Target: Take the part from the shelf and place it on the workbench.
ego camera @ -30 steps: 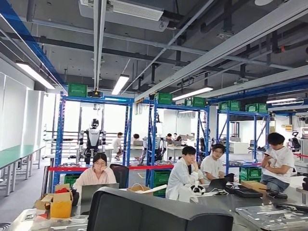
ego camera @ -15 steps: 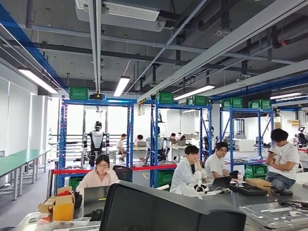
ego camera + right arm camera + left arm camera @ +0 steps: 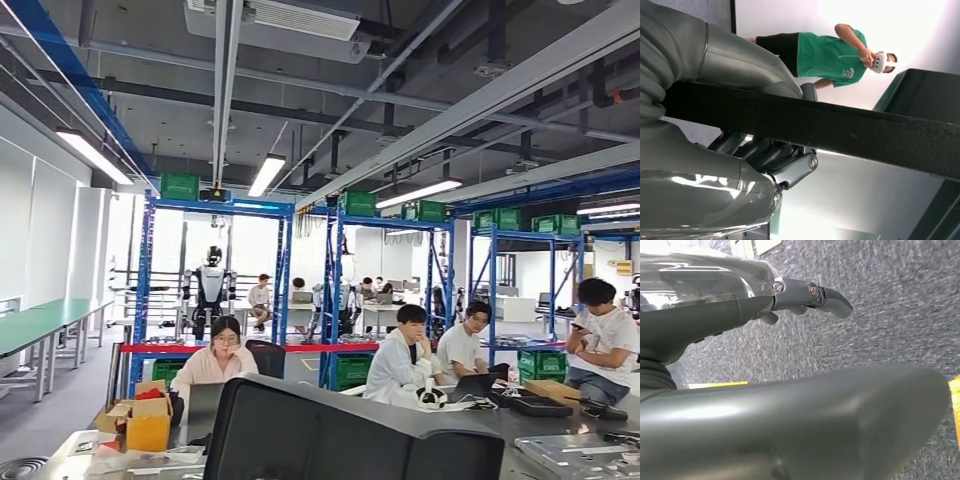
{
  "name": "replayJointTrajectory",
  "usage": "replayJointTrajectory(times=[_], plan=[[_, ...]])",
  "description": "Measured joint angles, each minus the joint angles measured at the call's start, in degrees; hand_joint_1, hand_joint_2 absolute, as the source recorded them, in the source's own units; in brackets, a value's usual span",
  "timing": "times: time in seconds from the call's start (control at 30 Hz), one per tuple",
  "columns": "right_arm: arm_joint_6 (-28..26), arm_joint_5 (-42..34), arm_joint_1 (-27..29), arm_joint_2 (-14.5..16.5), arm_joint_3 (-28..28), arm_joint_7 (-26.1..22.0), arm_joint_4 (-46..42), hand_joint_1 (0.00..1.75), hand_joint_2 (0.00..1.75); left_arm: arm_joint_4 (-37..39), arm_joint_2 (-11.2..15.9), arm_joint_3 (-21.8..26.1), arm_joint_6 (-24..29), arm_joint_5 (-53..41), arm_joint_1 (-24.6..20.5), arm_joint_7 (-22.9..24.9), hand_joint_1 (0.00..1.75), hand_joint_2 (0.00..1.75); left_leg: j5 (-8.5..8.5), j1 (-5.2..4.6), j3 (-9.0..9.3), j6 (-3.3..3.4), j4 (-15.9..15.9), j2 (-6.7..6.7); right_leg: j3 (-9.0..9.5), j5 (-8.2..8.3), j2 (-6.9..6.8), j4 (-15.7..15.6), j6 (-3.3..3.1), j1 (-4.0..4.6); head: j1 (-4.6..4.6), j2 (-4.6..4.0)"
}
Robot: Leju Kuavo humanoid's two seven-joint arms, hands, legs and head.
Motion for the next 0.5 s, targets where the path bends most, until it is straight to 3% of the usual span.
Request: replayJointTrajectory(times=[0.07, 0.1, 0.17, 0.23, 0.3, 0.4, 0.43, 0.5], plan=[[0.01, 0.00, 0.21, -0.01, -0.01, 0.00, 0.02, 1.75, 1.75, 0.00, 0.00, 0.01, 0.00, 0.00, 0.05, 0.00, 0.00, 1.75, -0.63, -0.39, 0.67, 0.31, 0.01, -0.09, -4.03, -1.17, 0.03, 5.60, -0.22, 0.07, 0.00, 0.00], [0.01, 0.00, 0.30, -0.01, -0.01, 0.00, 0.03, 1.75, 1.75, 0.00, 0.00, 0.01, 0.00, 0.00, 0.08, 0.00, 0.00, 1.75, -1.01, -0.57, 1.18, 0.38, 0.01, -0.17, -4.68, -0.12, 0.05, 5.52, -0.51, 0.19, 0.00, 0.00], [0.01, 0.00, 0.37, 0.00, -0.02, -0.01, 0.02, 1.75, 1.75, 0.00, -0.02, 0.01, 0.00, 0.00, 0.08, 0.00, 0.00, 1.75, -1.94, -0.74, 2.46, 0.39, -0.05, -0.38, -2.91, 4.97, 0.12, -0.94, -1.49, 0.82, 0.00, 0.00], [0.02, -0.03, 0.31, -0.01, -0.05, -0.01, 0.01, 1.75, 1.75, 0.00, -0.22, 0.02, -0.07, -0.01, -0.02, -0.02, 0.00, 1.75, -2.72, -0.63, 3.37, 0.10, -0.26, -0.54, -0.56, 8.12, 0.19, -7.86, -2.65, 1.64, 0.01, 0.01], [0.04, -0.07, 0.28, 0.01, -0.09, -0.01, -0.07, 1.75, 1.75, 0.00, -0.40, 0.03, -0.16, -0.03, -0.02, -0.05, 0.00, 1.75, -2.93, -0.43, 3.85, -0.49, -0.60, -0.57, 0.30, 7.91, 0.26, -10.31, -3.38, 2.06, 0.05, 0.01], [0.06, -0.19, 0.32, 0.21, -0.11, 0.00, -0.17, 1.75, 1.75, -0.02, -0.41, 0.03, -0.24, -0.10, -0.02, -0.20, 0.00, 1.75, -2.85, -0.43, 4.42, -1.13, 0.73, -0.41, 2.64, 7.55, 0.31, -12.10, -3.95, 1.74, 0.08, 0.00], [0.07, -0.23, 0.27, 0.32, -0.12, 0.01, -0.19, 1.75, 1.75, -0.02, -0.40, 0.04, -0.25, -0.19, -0.13, -0.26, 0.00, 1.75, -3.19, -0.41, 3.58, -1.25, 2.65, -0.38, 3.61, 7.32, 0.27, -12.54, -4.07, 1.55, 0.09, 0.01], [0.12, -0.26, 0.22, 0.46, -0.13, 0.01, -0.19, 1.75, 1.75, -0.02, -0.31, 0.12, -0.25, -0.39, -0.24, -0.34, 0.00, 1.75, -5.01, -0.25, -0.44, -1.70, 9.00, -0.34, 5.02, 6.47, 0.14, -12.94, -4.16, 1.45, 0.11, 0.01]])
